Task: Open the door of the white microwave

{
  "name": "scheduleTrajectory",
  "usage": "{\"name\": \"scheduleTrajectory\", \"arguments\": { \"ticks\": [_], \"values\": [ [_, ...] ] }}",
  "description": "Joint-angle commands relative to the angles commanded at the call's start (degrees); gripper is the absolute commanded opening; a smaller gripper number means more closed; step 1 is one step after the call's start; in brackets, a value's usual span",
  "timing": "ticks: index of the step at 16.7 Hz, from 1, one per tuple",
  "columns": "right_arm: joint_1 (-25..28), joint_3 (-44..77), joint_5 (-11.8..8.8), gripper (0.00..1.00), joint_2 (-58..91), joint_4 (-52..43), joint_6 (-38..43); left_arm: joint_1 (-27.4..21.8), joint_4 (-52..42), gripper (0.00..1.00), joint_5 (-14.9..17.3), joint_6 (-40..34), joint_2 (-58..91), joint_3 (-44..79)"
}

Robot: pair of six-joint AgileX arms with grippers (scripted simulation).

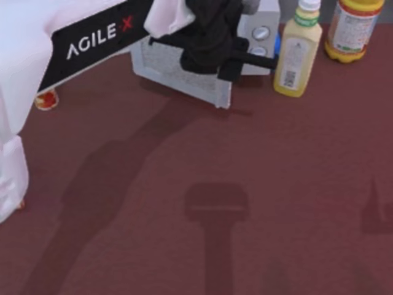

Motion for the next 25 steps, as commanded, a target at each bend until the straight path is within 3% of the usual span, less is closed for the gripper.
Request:
{"name": "scheduleTrajectory", "arguments": {
  "ticks": [13,25],
  "values": [
    [0.0,0.0,0.0,1.00,0.0,0.0,0.0,0.0,0.0,0.00,0.0,0.0,0.0,0.0],
    [0.0,0.0,0.0,1.00,0.0,0.0,0.0,1.4,3.7,0.00,3.7,6.6,-5.4,-8.4]
  ]
}}
